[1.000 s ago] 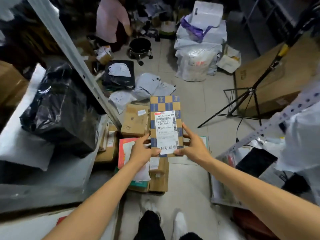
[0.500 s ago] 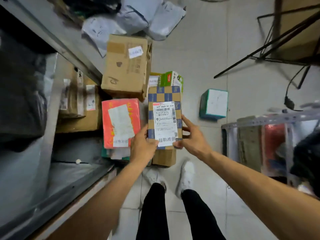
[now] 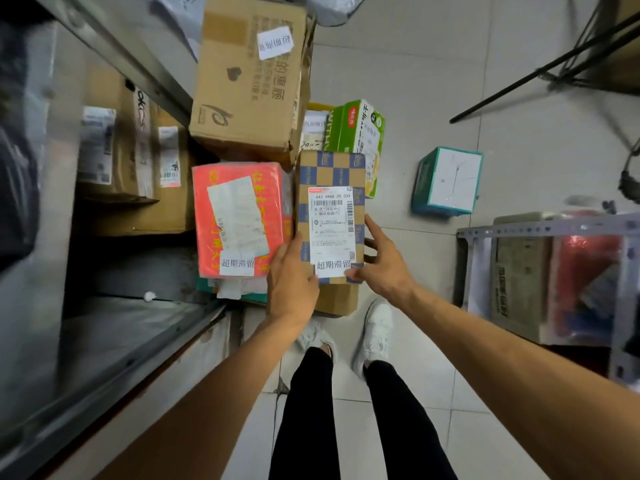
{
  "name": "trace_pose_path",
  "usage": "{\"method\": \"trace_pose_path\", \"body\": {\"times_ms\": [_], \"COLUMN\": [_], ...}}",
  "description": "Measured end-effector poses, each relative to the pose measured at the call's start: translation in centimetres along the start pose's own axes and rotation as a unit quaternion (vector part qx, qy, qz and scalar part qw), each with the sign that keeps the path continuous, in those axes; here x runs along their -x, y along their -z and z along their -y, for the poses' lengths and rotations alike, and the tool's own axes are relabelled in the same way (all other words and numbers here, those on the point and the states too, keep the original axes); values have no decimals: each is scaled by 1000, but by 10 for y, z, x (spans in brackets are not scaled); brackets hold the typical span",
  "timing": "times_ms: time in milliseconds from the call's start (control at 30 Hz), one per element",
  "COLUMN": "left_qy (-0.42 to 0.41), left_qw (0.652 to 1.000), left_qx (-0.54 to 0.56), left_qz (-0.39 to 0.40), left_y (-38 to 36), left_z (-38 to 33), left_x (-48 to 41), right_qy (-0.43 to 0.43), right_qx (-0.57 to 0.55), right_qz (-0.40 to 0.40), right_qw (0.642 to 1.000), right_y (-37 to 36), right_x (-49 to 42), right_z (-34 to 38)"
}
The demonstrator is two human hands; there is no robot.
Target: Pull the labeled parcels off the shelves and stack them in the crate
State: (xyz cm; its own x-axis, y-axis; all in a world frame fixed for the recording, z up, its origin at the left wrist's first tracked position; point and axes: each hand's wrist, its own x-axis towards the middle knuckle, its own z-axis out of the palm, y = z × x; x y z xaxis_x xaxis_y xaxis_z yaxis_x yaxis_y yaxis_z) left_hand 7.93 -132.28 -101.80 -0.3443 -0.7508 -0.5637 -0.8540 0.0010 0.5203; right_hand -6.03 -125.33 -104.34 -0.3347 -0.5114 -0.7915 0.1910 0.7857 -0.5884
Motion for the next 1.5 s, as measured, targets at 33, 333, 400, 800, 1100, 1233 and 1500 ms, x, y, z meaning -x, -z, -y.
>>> {"method": "trace_pose_path", "body": {"times_ms": [33,333,400,800,1100,1233,1500], "left_qy": [-8,-24,-24,-10,-16,3,76], "left_qw": [1000,999,998,992,991,985,979], "left_qx": [-4,-29,-46,-116,-127,-149,-132], "left_qz": [2,35,34,53,-25,-84,-133], "left_y": [2,8,10,89,207,252,323], "left_z": [-1,-23,-24,-81,-156,-154,-110], "left_x": [0,-9,-10,57,147,210,343], "right_qy": [-1,-1,-4,69,221,271,397], "right_qx": [13,80,102,383,609,634,708], "right_qz": [0,0,-9,83,135,145,174], "right_qw": [1000,997,995,917,750,710,558], "right_y": [0,4,6,63,63,46,-24], "right_x": [1,8,14,114,226,289,423], "right_z": [2,14,17,104,244,289,339]}}
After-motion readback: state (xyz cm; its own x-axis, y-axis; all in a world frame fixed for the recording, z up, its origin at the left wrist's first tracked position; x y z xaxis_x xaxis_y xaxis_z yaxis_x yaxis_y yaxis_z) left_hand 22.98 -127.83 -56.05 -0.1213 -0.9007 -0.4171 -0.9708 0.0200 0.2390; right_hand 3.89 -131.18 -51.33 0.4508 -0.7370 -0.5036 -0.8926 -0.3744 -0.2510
